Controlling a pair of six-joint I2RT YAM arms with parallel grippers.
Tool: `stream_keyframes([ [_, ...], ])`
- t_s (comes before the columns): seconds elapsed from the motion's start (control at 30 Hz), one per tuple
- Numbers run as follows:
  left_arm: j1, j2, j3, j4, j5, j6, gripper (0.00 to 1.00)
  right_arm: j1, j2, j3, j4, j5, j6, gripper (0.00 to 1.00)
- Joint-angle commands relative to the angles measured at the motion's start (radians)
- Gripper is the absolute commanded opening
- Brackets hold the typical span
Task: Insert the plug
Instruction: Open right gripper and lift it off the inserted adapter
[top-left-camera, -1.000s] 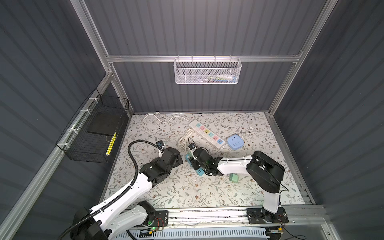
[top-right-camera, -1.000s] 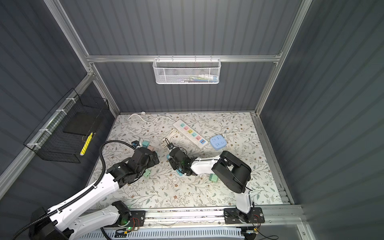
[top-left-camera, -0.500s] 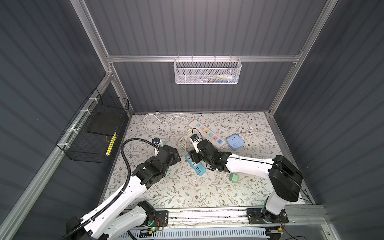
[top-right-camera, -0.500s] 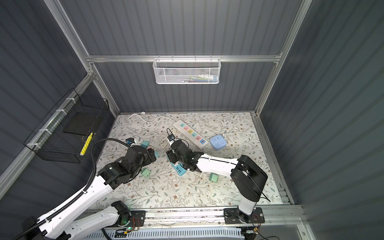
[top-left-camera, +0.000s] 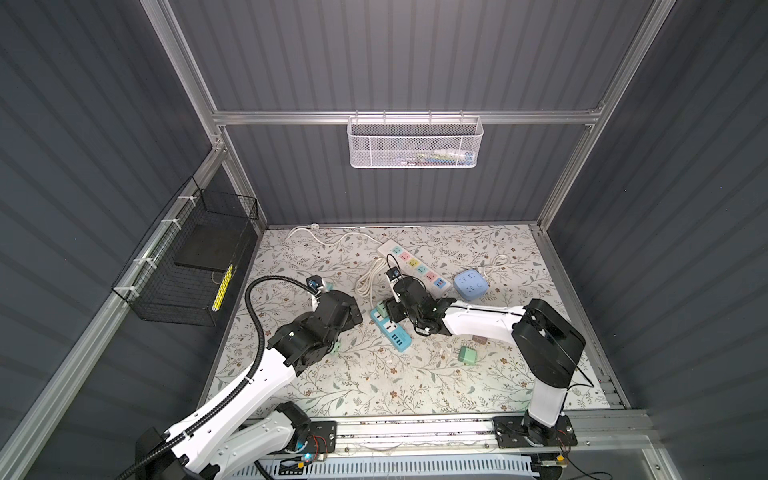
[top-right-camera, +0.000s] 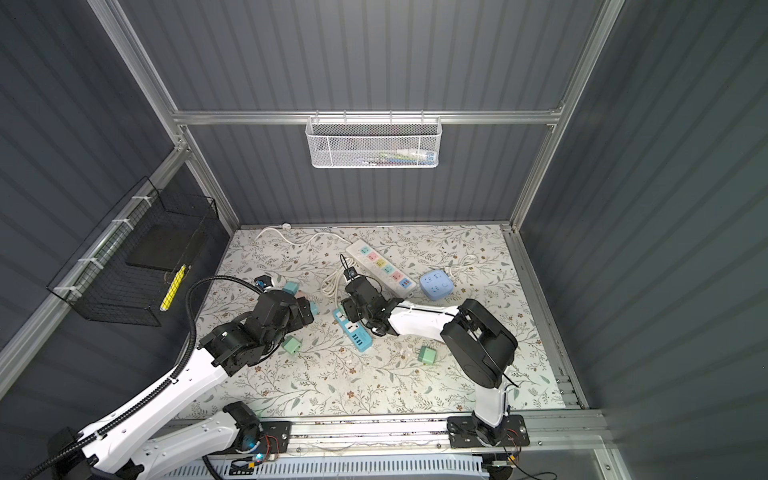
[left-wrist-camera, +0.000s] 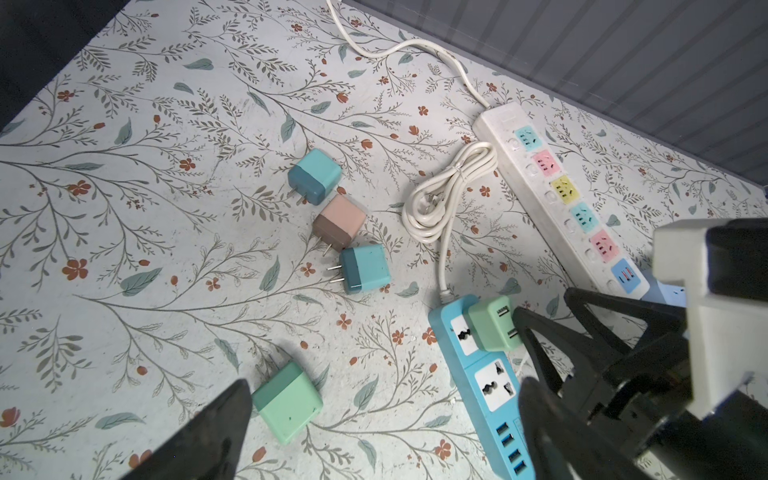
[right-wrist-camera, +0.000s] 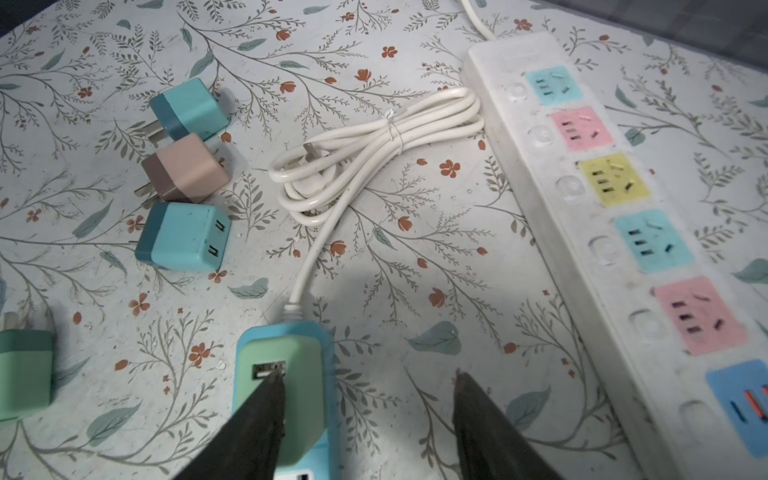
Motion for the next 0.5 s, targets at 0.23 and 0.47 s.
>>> stream_keyframes([
  [0.23, 0.007, 0.003, 0.011, -0.020, 0.002, 0.003, 1.00, 0.002, -0.166, -0.023, -0.109, 0.008, -0.004, 0.67],
  [0.47, 0.007, 0.019, 0.034, -0.112, 0.008, 0.019, 0.85, 0.000, -0.382, -0.120, -0.113, -0.025, 0.045, 0.69],
])
